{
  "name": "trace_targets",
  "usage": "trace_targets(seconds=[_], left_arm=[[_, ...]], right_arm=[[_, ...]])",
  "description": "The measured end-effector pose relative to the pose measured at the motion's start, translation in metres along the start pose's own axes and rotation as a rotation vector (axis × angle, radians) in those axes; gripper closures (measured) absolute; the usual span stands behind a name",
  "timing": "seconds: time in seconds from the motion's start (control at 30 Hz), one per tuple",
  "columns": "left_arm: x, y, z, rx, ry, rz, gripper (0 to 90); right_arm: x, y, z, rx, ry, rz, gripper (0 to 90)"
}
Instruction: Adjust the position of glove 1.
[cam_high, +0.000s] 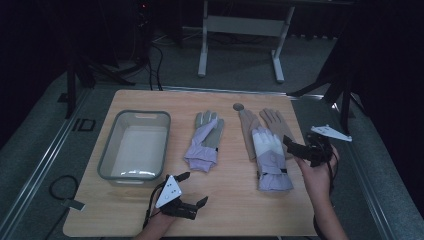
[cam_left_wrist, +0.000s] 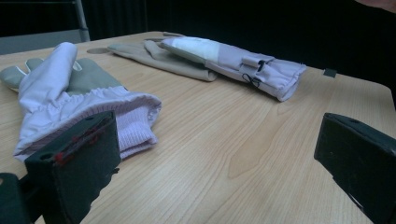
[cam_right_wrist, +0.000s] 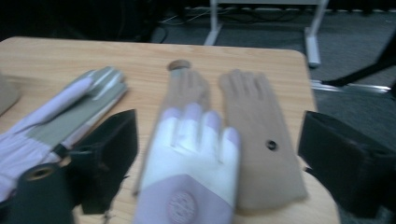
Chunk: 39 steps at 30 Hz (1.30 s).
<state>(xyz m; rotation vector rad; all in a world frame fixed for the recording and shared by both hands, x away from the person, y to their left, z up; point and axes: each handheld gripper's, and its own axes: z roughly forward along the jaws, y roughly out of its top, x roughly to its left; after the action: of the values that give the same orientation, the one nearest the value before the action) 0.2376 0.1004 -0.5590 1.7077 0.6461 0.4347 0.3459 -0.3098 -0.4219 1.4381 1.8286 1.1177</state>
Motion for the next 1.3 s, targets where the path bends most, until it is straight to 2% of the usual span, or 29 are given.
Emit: trace_targets(seconds=[0.07, 0.3, 0.57, 0.83, 0.87, 0.97, 1.3], left_arm=[[0.0, 0.0, 0.0, -0.002, -0.002, 0.004, 0.3], [0.0, -0.001, -0.001, -0.013, -0.004, 0.001, 0.3], [0.0, -0.001, -0.002, -0.011, -0.01, 0.005, 0.3], [-0.001, -0.001, -0.001, -0.009, -0.007, 0.017, 0.3], [-0.001, -0.001, -0.001, -0.009, -0.007, 0.017, 0.3], [0.0, -0.001, -0.001, -0.01, -0.006, 0.014, 0.3], [-0.001, -0.001, -0.002, -0.012, -0.004, 0.017, 0.3]], right_arm=[[0.007, 0.006, 0.004, -0.007, 0.011, -0.011, 13.0], [0.037, 0.023, 0.024, 0.027, 0.081, -0.066, 13.1], [0.07, 0.035, 0.051, 0.032, 0.153, -0.074, 14.2], [0.105, 0.039, 0.085, 0.073, 0.203, -0.093, 16.6], [0.105, 0.039, 0.085, 0.073, 0.203, -0.093, 16.6], [0.121, 0.039, 0.098, 0.086, 0.223, -0.116, 16.7], [0.163, 0.031, 0.136, 0.149, 0.271, -0.149, 17.5]])
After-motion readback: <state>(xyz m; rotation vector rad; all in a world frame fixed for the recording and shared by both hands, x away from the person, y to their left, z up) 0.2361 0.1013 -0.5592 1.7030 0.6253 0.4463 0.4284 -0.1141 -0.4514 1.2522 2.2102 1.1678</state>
